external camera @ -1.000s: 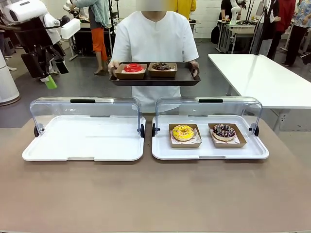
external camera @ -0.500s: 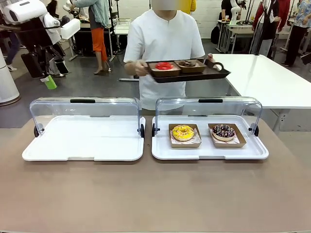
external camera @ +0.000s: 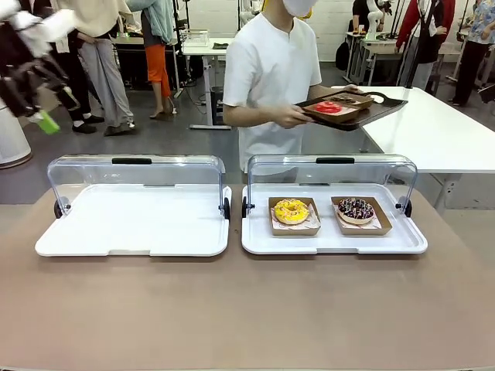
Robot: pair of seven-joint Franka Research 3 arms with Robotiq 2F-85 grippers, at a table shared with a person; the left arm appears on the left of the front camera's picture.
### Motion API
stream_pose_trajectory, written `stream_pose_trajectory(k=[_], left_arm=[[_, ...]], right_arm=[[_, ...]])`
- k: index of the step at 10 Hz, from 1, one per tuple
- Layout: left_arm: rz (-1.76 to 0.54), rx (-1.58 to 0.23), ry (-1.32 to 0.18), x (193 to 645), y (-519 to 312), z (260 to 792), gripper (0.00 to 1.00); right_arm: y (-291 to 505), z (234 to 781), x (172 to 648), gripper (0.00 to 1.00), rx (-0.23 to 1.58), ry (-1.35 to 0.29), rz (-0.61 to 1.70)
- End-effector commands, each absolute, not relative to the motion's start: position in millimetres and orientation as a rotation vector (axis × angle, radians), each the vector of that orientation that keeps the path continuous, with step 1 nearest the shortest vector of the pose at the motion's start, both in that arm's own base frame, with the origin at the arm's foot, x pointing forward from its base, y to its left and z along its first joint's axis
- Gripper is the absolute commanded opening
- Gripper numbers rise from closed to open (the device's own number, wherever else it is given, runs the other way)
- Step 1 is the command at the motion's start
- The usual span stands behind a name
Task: Provide the desired donut to the person.
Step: Place the picked Paper togo box onto the Handle tray extended by the person.
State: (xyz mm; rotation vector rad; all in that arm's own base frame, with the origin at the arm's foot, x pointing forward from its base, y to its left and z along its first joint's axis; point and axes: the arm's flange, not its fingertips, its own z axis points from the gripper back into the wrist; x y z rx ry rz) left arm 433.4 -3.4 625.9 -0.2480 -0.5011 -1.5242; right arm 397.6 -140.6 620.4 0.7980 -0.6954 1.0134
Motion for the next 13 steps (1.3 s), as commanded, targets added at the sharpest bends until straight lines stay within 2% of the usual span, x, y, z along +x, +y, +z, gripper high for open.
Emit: stream_pose_trajectory(k=[1,3,6,7,9,13], left_arm=[[-1.560,-0.395,-0.729,413.6,55.0,602.3,1.00],[-1.584,-0.537,-0.891,417.6,110.4,584.0,1.00],[-1.386,-0.758,-0.957,448.5,161.9,551.3,1.00],[-1.337,-0.762,-0.944,455.8,167.8,546.9,1.00],[-1.307,-0.799,-1.017,461.6,181.6,538.4,1.00],[-1.251,-0.810,-1.016,469.5,200.0,517.2,1.00]], right_arm=[[-139.3,620.6,397.4,1.00,0.806,-0.701,1.020],[-139.3,620.6,397.4,1.00,0.806,-0.701,1.020],[-139.3,620.6,397.4,1.00,0.806,-0.701,1.020],[-139.3,620.6,397.4,1.00,0.806,-0.701,1.020],[-139.3,620.6,397.4,1.00,0.806,-0.701,1.020],[-139.3,620.6,397.4,1.00,0.806,-0.701,1.020]])
